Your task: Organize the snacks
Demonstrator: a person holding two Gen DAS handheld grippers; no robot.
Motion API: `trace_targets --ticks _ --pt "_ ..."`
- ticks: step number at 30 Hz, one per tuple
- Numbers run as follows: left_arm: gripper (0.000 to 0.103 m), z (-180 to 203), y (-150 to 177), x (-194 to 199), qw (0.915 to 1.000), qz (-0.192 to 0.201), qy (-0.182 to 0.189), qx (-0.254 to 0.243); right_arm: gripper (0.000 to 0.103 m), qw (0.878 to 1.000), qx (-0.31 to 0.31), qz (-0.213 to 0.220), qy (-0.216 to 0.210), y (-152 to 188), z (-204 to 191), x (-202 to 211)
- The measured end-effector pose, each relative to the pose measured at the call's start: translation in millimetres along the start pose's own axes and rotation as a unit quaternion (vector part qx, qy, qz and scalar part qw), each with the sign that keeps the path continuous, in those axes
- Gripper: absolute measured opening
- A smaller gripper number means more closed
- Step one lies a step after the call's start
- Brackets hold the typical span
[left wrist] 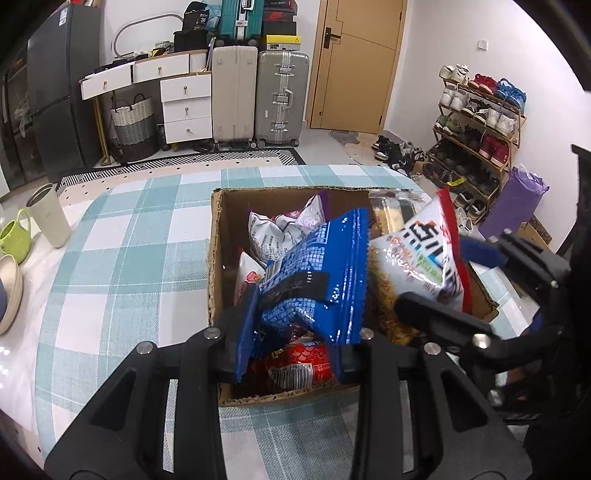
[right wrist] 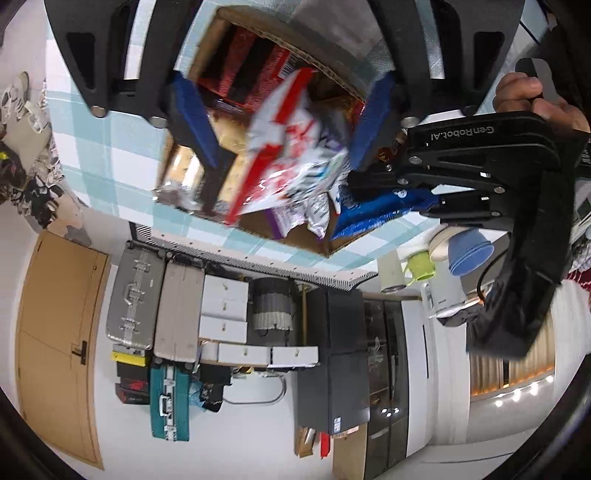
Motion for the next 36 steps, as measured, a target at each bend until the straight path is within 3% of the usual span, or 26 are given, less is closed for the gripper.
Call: trace_targets --ticks 9,11,12,17,18,24,36 --pt "0.034 0 1 10 1.0000 0.003 -0.008 0.004 0.096 1.000 -0.014 0.010 0.022 2 13 22" --pt "0.041 2 2 15 0.9999 0.007 -0.011 0.002 0.096 0.999 -0.021 0.009 0.030 5 18 27" --pt "0.050 4 2 18 0.9999 0.010 -0.012 0.002 0.097 0.999 -0.027 0.006 0.031 7 21 29" --pt "0.073 14 7 32 0.9998 0.014 0.013 0.001 0.102 0.998 -0.058 0.004 0.030 14 33 39" --pt "0.086 16 8 35 0.9998 0.017 0.005 -0.002 0.102 0.997 -0.064 0.003 0.032 16 35 41" --pt "0.102 21 19 56 0.9992 0.029 -0.027 -0.005 0.102 0.996 -0.087 0.000 0.035 31 43 53" --pt "0.102 36 62 95 0.9981 0.054 -0.027 -0.010 0.102 0.996 -0.090 0.011 0.020 64 27 79"
Point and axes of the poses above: each gripper's, at about its wrist camera, not at the fingertips, and x roughly against the way its jaws point, z to its right, y to its underside, the point moved 4 cm from there along -x, roughly the way its jaws point, and after that the axes turned 14 degrees about y, right-handed, at the moved point
